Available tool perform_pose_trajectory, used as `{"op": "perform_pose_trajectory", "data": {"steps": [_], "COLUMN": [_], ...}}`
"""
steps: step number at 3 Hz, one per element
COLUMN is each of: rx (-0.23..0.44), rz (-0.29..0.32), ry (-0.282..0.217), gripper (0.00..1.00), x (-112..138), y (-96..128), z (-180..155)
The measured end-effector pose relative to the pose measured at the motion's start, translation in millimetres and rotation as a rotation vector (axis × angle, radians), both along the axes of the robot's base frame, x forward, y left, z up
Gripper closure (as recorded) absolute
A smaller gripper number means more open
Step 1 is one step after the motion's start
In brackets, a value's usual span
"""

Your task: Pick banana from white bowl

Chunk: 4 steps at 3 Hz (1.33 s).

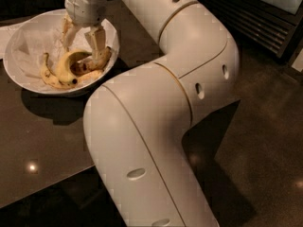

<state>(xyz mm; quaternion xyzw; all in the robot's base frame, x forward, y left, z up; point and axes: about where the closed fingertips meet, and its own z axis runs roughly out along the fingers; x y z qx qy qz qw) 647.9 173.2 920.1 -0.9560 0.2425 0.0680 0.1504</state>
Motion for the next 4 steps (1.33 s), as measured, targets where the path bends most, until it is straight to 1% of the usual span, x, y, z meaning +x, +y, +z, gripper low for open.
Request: {"op": "perform_pose_trajectory", "data": {"steps": [1,3,4], "rx": [-0.001,0.011,0.015], "rz": [0.006,0.029,0.037], "ry": [-0.014,-0.015,-0.012], "gripper": [0.38,0.38,0.41], "x": [6,10,10], "y": [3,21,28], "z": [1,-1,-2]}}
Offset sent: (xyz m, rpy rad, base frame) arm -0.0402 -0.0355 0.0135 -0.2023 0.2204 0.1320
